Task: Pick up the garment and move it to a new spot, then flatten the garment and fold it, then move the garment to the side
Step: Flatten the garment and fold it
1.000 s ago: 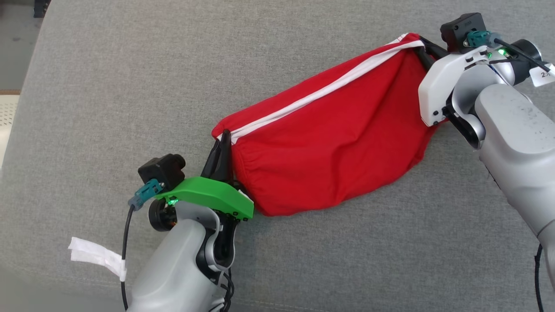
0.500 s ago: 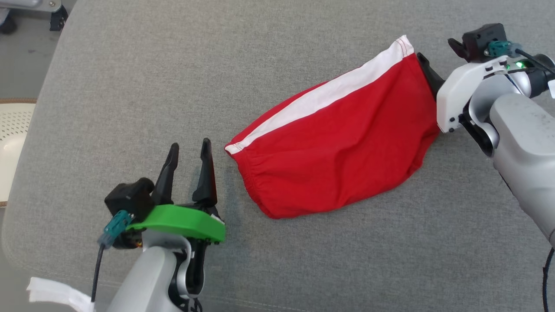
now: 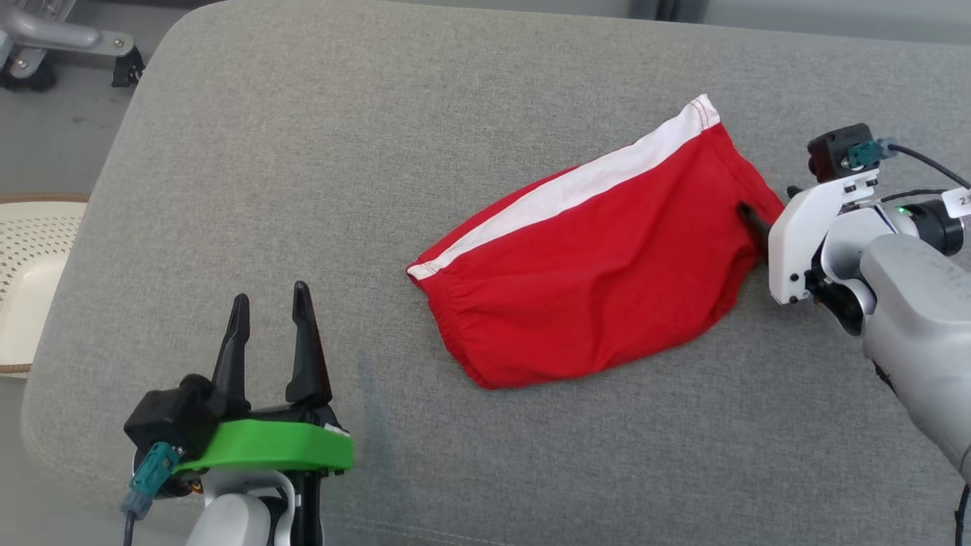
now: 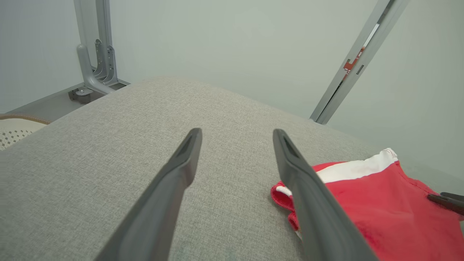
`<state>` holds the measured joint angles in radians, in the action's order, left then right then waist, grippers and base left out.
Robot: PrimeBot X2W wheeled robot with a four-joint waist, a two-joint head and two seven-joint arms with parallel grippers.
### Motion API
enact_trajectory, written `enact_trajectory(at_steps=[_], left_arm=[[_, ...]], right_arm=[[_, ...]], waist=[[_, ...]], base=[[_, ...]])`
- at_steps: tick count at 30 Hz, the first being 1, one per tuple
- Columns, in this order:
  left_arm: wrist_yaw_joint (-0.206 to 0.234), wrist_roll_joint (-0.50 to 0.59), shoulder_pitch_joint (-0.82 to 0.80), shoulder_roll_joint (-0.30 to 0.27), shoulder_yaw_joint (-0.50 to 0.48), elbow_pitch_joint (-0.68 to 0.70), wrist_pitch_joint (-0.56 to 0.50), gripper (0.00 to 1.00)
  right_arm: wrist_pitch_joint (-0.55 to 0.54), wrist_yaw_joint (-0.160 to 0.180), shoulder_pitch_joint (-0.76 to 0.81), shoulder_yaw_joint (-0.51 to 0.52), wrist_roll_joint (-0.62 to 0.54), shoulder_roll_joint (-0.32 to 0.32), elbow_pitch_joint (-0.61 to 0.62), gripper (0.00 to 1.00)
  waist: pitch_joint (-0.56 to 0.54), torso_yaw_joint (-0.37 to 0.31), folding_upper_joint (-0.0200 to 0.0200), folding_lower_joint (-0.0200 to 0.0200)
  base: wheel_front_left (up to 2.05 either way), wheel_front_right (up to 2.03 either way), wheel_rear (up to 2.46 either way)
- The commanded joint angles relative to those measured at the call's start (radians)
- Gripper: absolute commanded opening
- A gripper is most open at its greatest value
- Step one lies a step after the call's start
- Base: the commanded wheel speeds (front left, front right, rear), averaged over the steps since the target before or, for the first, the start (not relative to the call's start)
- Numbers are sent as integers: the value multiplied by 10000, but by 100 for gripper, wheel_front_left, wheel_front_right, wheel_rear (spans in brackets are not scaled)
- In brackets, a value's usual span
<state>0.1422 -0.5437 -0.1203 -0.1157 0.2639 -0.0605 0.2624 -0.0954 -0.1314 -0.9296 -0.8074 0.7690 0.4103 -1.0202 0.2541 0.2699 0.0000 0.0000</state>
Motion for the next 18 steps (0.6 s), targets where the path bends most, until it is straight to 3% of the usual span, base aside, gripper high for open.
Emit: enact_trajectory(at_steps=[1, 3, 4, 5, 7, 8, 9, 18], left_arm=[[10, 111, 166, 14, -73, 54, 29, 100], [-15, 160, 239, 50, -166, 81, 30, 100], [-36, 185, 264, 67, -206, 86, 30, 100], [-55, 214, 292, 92, -245, 83, 30, 100], [-80, 252, 350, 127, -305, 71, 30, 100], [-81, 257, 374, 136, -327, 64, 30, 100], [-82, 281, 390, 150, -364, 51, 30, 100], [-145, 453, 465, 143, -599, 28, 30, 100]], right_arm=[[-158, 16, 129, -49, 137, -90, -90, 100], [-427, 16, 173, -93, 263, -146, -275, 100], [-544, 16, 194, -135, 306, -198, -362, 95], [-597, 16, 199, -163, 340, -254, -446, 60], [-596, 16, 186, -201, 378, -323, -563, 28], [-520, 16, 166, -200, 378, -339, -620, 20], [-458, 16, 150, -201, 376, -367, -685, 0], [1053, 18, 385, 63, 613, -730, -887, 0]], waist=[[64, 83, 0, 0], [72, 128, 0, 0], [65, 148, 0, 0], [52, 161, 0, 0], [16, 159, 0, 0], [-2, 150, 0, 0], [-24, 131, 0, 0], [-253, -381, 0, 0]], base=[[0, 0, 0], [0, 0, 0], [0, 0, 0], [0, 0, 0], [0, 0, 0], [0, 0, 0], [0, 0, 0], [0, 0, 0]])
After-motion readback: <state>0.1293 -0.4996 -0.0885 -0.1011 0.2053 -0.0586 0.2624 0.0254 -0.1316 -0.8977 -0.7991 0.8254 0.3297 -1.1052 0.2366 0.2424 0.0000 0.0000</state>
